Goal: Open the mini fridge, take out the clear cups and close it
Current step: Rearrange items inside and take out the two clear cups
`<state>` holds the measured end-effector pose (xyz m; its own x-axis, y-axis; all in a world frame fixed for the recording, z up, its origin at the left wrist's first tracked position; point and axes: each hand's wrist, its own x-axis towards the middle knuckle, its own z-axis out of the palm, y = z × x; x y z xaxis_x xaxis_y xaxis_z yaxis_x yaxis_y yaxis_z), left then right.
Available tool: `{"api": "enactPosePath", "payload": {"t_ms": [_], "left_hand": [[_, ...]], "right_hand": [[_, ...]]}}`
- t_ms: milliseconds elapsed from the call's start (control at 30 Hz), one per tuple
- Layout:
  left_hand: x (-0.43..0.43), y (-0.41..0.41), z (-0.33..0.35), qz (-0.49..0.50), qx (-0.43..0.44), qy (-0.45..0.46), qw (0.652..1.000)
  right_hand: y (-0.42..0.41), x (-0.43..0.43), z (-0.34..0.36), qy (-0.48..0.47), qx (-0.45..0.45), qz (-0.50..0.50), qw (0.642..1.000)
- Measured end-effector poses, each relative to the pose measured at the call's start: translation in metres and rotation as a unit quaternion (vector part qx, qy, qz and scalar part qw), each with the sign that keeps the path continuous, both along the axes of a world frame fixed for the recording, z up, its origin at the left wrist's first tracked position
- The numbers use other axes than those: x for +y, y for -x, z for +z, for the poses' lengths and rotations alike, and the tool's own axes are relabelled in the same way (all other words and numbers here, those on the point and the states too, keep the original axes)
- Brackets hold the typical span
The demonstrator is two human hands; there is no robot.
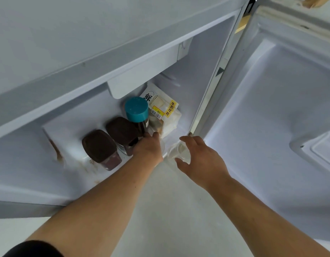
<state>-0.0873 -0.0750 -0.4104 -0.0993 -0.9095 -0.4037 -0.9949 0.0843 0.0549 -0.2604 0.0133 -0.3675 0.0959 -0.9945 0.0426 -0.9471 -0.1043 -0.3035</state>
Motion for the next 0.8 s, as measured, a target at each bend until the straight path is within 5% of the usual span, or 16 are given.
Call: {"api": "enactPosePath", "payload": {"t_ms": [367, 800], "left_hand": [[0.048, 0.005, 0.025, -0.090, -0.032, 0.151, 0.984], [0.138, 0.024, 0.083, -0.077, 0.078, 0.043, 0.993]], "right_hand": [[0.020, 0.022, 0.011, -0.028, 0.008, -0.008, 1.000], [0.049, 0.109, 0.067, -0.066, 0.010, 0.005, 0.998]]}}
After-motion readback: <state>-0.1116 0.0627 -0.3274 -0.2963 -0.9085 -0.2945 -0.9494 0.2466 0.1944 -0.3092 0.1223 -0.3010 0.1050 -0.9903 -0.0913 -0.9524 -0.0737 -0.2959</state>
